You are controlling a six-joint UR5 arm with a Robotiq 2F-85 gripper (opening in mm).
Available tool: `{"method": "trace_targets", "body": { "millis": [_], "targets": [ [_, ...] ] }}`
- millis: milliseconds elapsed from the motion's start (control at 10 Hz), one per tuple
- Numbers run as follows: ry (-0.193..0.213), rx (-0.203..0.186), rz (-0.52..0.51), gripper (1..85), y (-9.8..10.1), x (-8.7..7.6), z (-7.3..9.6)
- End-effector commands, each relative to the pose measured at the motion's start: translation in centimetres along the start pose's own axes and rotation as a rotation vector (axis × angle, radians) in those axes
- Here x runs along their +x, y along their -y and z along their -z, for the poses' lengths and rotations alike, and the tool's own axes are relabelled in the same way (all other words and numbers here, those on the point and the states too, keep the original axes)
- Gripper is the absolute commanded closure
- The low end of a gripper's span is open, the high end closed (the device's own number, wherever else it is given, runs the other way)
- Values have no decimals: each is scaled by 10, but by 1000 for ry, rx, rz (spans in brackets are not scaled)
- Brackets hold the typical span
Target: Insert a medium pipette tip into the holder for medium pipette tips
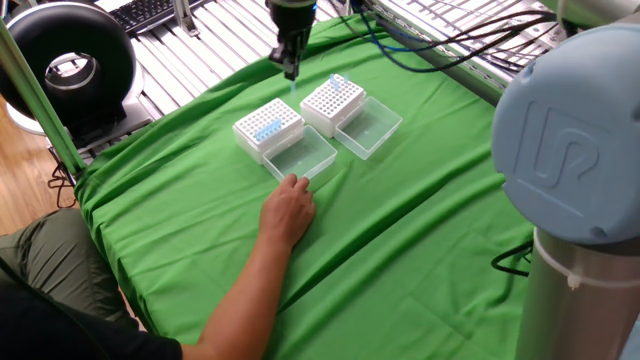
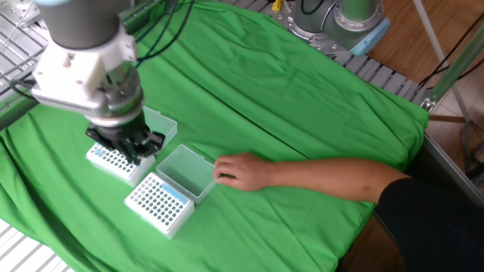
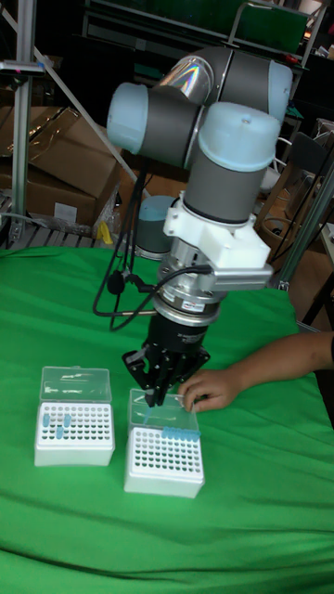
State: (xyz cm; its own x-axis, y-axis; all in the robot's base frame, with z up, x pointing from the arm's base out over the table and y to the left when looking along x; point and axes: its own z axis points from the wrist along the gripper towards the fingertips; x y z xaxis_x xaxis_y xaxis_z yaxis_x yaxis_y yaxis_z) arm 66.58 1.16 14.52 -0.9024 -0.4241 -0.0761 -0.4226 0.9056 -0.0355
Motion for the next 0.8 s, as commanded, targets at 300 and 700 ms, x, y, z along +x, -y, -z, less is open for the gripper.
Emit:
{"method": "trace_targets", "body": {
  "millis": [300,700],
  "targets": [
    [25,-12,-50,767,-24,-17,-8],
    [32,-8,-62,773,-29,-14,-17]
  ]
}}
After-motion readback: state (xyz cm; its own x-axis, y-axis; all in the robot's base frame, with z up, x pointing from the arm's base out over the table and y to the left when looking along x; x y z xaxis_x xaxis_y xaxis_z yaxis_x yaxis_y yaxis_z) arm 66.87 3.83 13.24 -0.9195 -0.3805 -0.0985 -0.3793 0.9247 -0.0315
